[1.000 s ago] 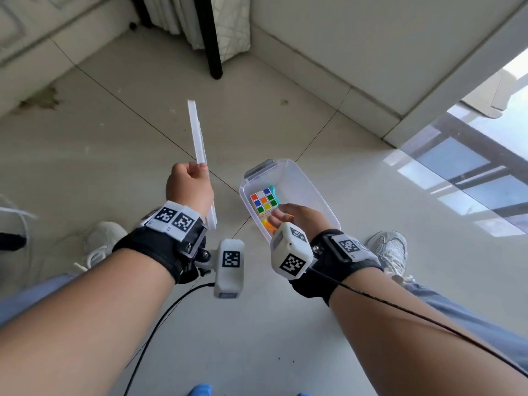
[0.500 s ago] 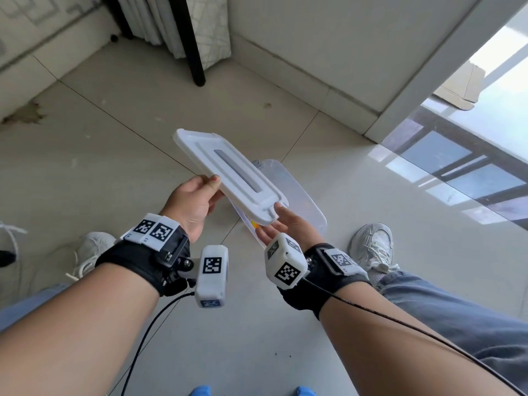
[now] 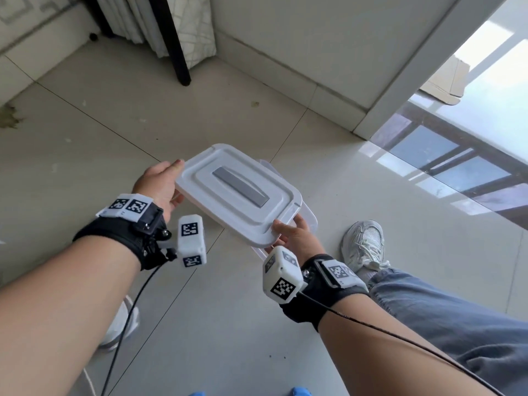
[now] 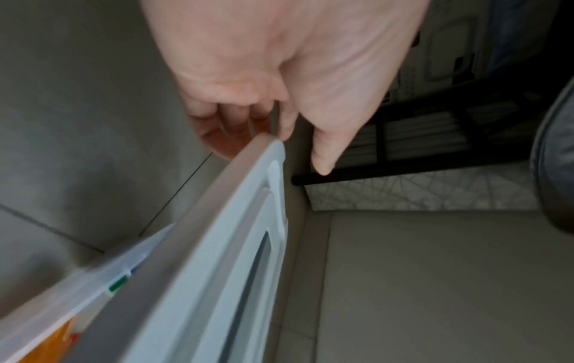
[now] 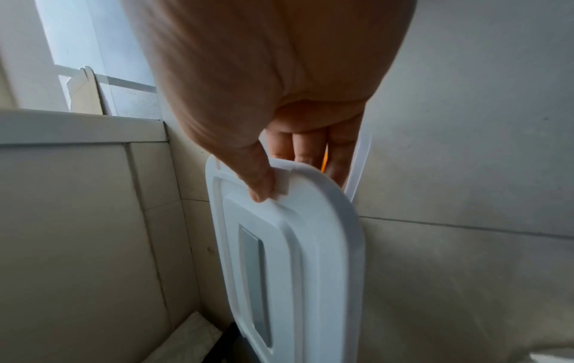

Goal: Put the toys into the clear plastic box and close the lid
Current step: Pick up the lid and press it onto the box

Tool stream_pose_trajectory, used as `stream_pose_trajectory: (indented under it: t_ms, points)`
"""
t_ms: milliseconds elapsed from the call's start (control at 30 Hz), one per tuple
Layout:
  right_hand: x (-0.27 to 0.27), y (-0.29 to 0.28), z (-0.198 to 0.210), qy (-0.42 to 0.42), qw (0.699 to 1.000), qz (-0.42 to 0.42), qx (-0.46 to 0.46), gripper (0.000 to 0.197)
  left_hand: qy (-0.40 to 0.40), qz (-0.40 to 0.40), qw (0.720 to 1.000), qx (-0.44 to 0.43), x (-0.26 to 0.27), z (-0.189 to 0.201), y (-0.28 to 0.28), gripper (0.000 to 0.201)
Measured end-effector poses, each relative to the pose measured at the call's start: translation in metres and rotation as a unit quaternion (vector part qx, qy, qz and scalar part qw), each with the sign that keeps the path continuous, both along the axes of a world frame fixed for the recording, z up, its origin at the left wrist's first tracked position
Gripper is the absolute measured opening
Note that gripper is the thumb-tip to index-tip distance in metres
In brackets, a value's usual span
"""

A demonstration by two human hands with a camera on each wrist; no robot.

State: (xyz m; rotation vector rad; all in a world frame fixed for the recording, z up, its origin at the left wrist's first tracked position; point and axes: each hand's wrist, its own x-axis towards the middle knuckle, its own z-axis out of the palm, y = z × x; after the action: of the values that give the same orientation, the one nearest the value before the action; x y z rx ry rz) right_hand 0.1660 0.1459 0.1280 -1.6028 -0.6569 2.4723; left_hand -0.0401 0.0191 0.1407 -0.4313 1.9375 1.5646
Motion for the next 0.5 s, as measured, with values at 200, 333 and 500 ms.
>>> stream_pose_trajectory:
  t_ms: [200, 333, 500]
  points:
    - [0.017, -0.013, -0.021, -0.067, 0.995, 0.02, 0.065, 0.057, 0.145, -0.268, 0.927, -0.217, -0.009, -0.015, 0.004, 0.043]
    - [0.027, -0.016, -0.039, -0.165, 0.98, 0.032, 0.109, 0.066, 0.174, -0.343, 0.891, -0.242, -0.006, -0.027, 0.017, 0.043]
    - [0.033, -0.011, -0.06, -0.22, 0.961, 0.038, 0.164, 0.06, 0.185, -0.362, 0.879, -0.25, -0.001, -0.044, 0.032, 0.04]
